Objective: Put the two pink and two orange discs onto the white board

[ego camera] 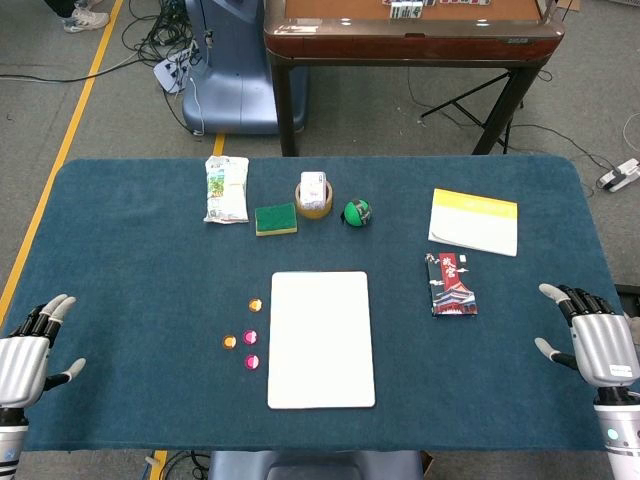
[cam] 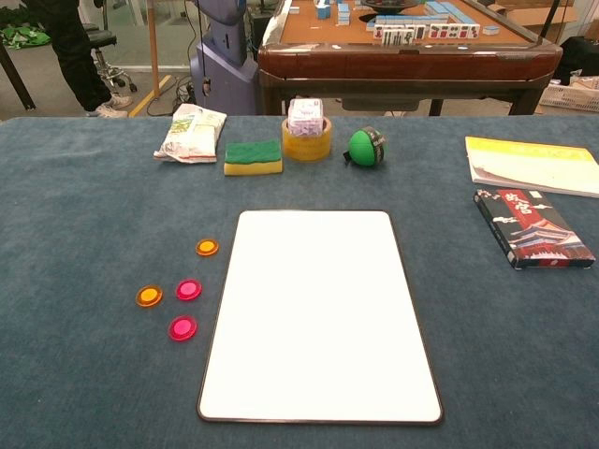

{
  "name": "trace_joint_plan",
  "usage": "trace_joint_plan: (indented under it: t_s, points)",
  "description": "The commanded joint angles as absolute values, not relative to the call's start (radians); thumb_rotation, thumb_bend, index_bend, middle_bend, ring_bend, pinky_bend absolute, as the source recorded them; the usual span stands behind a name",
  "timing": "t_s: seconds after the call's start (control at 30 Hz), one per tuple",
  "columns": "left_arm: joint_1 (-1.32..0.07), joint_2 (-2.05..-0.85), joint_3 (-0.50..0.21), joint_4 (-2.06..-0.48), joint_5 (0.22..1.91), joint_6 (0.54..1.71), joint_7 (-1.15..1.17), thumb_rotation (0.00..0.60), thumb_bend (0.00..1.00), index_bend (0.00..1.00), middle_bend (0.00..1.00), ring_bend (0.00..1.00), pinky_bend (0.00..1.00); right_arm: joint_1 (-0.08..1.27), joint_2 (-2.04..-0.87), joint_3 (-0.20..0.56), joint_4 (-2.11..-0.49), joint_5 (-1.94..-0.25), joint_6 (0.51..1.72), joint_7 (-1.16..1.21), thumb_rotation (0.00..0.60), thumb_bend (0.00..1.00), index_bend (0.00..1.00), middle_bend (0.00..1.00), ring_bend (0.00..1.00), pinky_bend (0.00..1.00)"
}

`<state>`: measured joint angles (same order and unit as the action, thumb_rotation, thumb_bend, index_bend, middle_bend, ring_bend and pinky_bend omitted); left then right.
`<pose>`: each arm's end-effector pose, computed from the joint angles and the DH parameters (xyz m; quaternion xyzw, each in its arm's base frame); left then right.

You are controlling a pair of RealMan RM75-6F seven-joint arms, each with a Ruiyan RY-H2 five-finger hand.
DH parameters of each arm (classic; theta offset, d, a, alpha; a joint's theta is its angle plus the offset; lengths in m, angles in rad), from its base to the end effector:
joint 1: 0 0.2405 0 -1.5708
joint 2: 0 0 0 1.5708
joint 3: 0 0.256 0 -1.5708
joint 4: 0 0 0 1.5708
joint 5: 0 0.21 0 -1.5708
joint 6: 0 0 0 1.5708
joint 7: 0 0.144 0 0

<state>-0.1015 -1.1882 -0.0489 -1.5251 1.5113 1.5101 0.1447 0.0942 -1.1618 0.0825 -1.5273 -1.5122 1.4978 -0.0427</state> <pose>-0.3161 0.1870 0.1474 -0.6224 -0.3245 -0.3546 0.6178 -0.3172 -0.1917 0.1592 0.6029 -0.3447 0.3833 0.6089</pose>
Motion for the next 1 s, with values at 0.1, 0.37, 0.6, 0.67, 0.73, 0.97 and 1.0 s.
trace_joint_plan:
  t_s: [0.1, 0.37, 0.6, 0.67, 0.73, 0.97, 1.0]
  points:
    - [-0.100, -1.191, -0.047, -1.528, 1.518, 1.516, 0.149, 0.600, 0.14, 0.14, 0.13, 0.16, 0.45, 0.096, -1.162, 0.079, -1.528, -1.520, 1.497, -0.042, 0.600, 0.02, 0.24, 0.28, 0.25, 0.32]
    - [-0.106, -1.193, -0.040, -1.524, 1.549, 1.524, 0.121, 0.600, 0.14, 0.15, 0.13, 0.25, 0.53, 0.103, -1.161, 0.082, -1.530, -1.513, 1.486, -0.039, 0.600, 0.02, 0.24, 0.28, 0.25, 0.32]
    - [-0.155, -1.159, -0.018, -1.596, 1.648, 1.491, 0.081, 0.600, 0.14, 0.17, 0.48, 0.59, 0.79, 0.094, -1.157, 0.079, -1.537, -1.513, 1.497, -0.045, 0.600, 0.02, 0.24, 0.28, 0.25, 0.32]
    - [-0.187, -1.146, -0.013, -1.627, 1.688, 1.460, 0.078, 0.600, 0.14, 0.19, 0.61, 0.68, 0.86, 0.088, -1.156, 0.079, -1.539, -1.523, 1.517, -0.044, 0.600, 0.02, 0.24, 0.28, 0.25, 0.32]
    - [-0.220, -1.139, -0.012, -1.663, 1.709, 1.419, 0.090, 0.600, 0.14, 0.23, 0.73, 0.76, 0.93, 0.083, -1.154, 0.077, -1.539, -1.530, 1.529, -0.032, 0.600, 0.02, 0.24, 0.28, 0.25, 0.32]
    - [-0.341, -1.147, -0.023, -1.756, 1.711, 1.232, 0.162, 0.600, 0.14, 0.35, 0.96, 0.93, 1.00, 0.077, -1.144, 0.085, -1.538, -1.519, 1.536, -0.011, 0.600, 0.02, 0.24, 0.28, 0.25, 0.32]
    - [-0.354, -1.152, -0.026, -1.764, 1.707, 1.213, 0.170, 0.600, 0.14, 0.36, 0.98, 0.95, 1.00, 0.077, -1.142, 0.085, -1.538, -1.519, 1.536, -0.007, 0.600, 0.02, 0.24, 0.28, 0.25, 0.32]
